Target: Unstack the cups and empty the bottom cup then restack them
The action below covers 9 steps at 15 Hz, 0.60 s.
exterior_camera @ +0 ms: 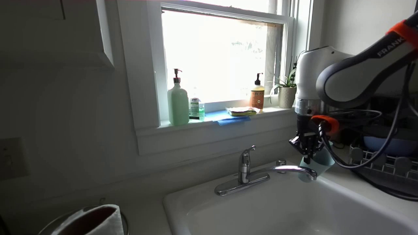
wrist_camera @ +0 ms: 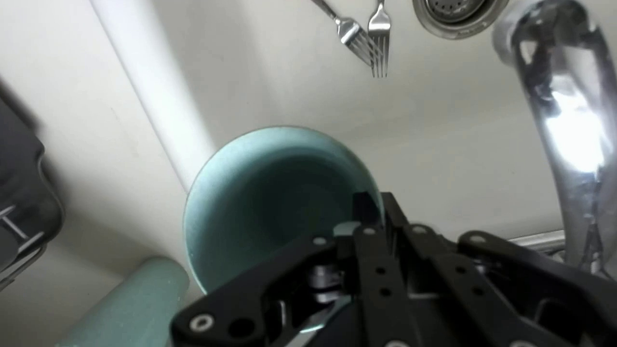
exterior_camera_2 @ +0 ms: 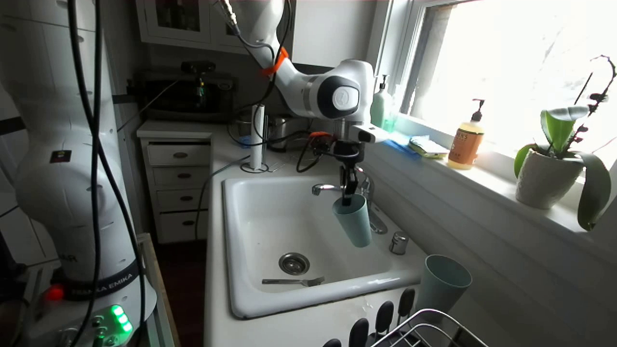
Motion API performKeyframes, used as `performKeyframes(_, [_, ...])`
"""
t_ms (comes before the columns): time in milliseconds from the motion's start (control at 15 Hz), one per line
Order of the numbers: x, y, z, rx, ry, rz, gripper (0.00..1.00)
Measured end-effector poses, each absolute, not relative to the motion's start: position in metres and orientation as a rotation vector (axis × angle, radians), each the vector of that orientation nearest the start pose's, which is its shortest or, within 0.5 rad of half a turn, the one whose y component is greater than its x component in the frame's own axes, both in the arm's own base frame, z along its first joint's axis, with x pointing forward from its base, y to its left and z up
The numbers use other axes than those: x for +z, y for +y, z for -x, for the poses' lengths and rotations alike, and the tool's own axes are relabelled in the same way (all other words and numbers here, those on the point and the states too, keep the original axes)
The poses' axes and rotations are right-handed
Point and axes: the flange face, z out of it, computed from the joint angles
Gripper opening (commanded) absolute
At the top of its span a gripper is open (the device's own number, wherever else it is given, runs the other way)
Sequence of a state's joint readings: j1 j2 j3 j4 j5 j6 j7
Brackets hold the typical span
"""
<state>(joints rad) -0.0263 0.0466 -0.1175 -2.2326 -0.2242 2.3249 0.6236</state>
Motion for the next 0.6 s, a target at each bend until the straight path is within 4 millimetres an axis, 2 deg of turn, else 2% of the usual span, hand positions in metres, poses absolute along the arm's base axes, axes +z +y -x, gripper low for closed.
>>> performKeyframes(267, [0.353, -0.068, -0.518, -0.387, 1.029, 3.182, 0.01])
performKeyframes(600, [0.360, -0.056, -0.503, -0.700, 1.056, 3.217, 0.01])
